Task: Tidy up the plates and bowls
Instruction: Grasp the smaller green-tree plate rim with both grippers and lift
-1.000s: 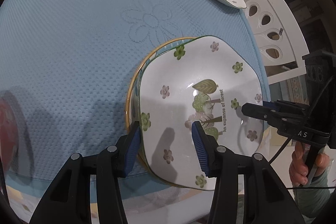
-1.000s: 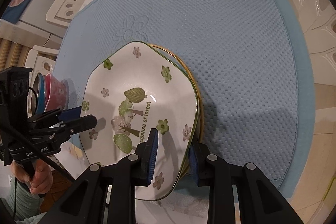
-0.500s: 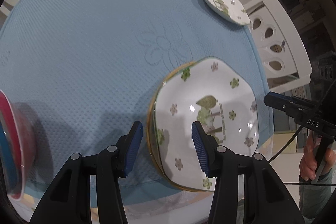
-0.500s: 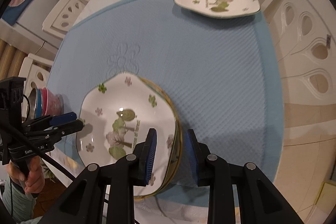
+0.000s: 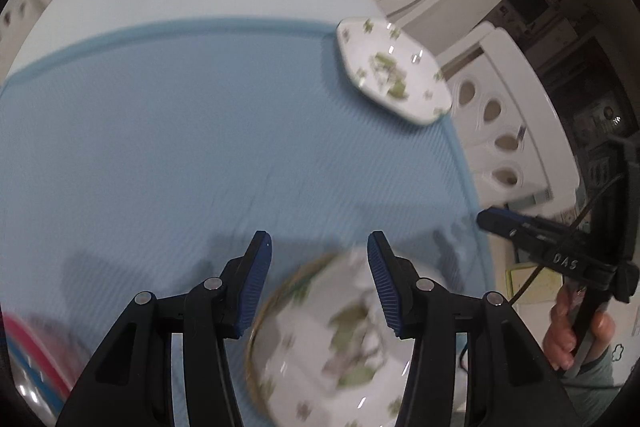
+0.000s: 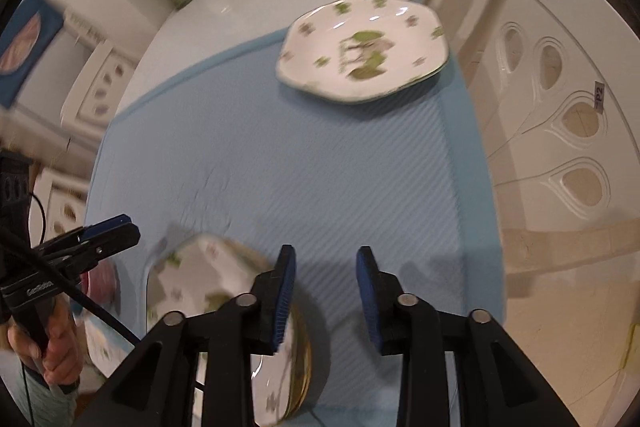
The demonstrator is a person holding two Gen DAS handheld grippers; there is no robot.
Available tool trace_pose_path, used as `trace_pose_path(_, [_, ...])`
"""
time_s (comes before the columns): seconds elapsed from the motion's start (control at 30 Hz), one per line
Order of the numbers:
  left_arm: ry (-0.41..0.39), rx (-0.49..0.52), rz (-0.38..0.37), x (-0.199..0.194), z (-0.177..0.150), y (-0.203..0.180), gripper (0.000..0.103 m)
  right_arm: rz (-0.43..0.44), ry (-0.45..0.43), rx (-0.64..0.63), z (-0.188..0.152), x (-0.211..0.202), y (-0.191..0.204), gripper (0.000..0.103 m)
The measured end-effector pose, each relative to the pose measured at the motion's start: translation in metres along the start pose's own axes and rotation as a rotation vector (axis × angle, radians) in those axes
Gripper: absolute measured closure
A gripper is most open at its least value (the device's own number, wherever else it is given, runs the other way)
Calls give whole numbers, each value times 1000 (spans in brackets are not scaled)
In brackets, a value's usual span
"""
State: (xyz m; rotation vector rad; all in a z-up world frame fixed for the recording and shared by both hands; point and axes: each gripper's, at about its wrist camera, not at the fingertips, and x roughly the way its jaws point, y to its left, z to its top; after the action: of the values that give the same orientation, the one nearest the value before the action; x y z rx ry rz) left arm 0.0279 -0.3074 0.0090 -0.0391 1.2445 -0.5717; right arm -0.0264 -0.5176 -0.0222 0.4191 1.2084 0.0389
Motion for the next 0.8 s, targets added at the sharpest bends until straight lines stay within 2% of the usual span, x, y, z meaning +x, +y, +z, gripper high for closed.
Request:
trace_pose_path(0.17, [0,1,-3,33,57,-12,56,33,-35,122,40,12,-27,61])
trace_pose_path(0.4, [34,-26,-6,94,122,-21,56,32,-53,250,97,48,-64,61])
trace_pose_path(0.53, [52,-22,-11,122,144,-25,56,28,-61,267,120,64,-78,61])
trace_pose_path(0.67, [70,-24,-13,144,156,-24,56,8,-100,227,139,74,-82,61])
trace_pose_path(0.8, [81,-34,-22,160,164,-21,57,-2,-120,187,151,85,-82,69])
